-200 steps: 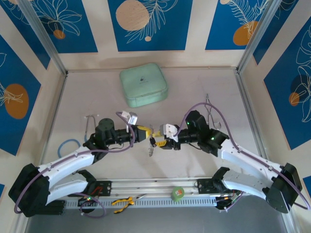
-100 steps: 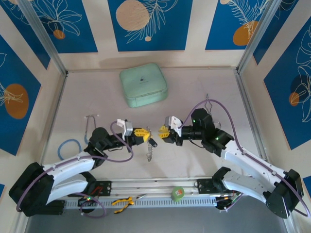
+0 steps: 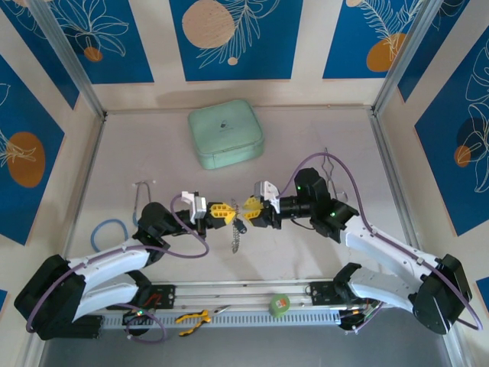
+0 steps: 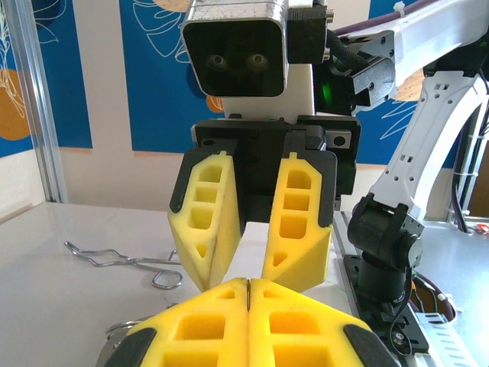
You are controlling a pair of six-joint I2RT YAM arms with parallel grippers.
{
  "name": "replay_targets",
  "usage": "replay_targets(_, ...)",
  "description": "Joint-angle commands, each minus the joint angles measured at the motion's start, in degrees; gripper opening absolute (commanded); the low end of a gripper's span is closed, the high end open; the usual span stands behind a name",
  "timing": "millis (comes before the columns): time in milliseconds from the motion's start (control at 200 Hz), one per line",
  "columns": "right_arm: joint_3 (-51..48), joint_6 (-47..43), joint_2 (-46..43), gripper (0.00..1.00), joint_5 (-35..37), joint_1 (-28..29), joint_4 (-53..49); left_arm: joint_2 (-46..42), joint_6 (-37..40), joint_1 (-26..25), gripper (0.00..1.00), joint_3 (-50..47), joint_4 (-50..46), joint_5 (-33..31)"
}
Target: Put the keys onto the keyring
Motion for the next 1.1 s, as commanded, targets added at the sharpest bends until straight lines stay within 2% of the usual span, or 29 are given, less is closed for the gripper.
replay_targets(0,1.08,1.37,0.80,0.28,-3.58,0.79,2.39,-0.68,1.23,-0.58,0.00,-0.15,5.37,0.80)
replay_targets(150,1.38,1.99,1.99,0.27,-4.15,1.10,3.86,-0.93,0.93,-0.71,0.00,-0.61,5.91,0.25)
replay_targets(405,1.52,2.70,2.95,0.18,-4.62,1.72,5.42,-1.10,1.06,-0.93,0.00,-0.70,5.81,0.16)
replay_targets(680,1.43,3.76,3.86,0.17,-5.67,1.87,7.06,-0.67,1.17,-1.10,0.00,-0.78,6.17,0.16)
replay_targets(870,1.61,4.76,4.78,0.09,-6.34,2.07,8.38,-0.55,1.05,-1.27,0.00,-0.62,6.71,0.16)
replay_targets(955,1.65,5.31,5.29,0.00,-7.06,2.07,9.07,-0.17,1.18,-1.30,0.00,-0.67,6.77,0.16)
replay_targets(1055,1.93,4.16,5.22,0.00,-6.72,2.07,7.51,0.00,1.82,-1.35,0.00,-1.41,6.15,-1.47)
replay_targets(1095,2.43,2.98,4.91,0.00,-5.45,2.07,5.12,-0.36,2.36,-1.30,0.08,-1.86,5.12,-2.65)
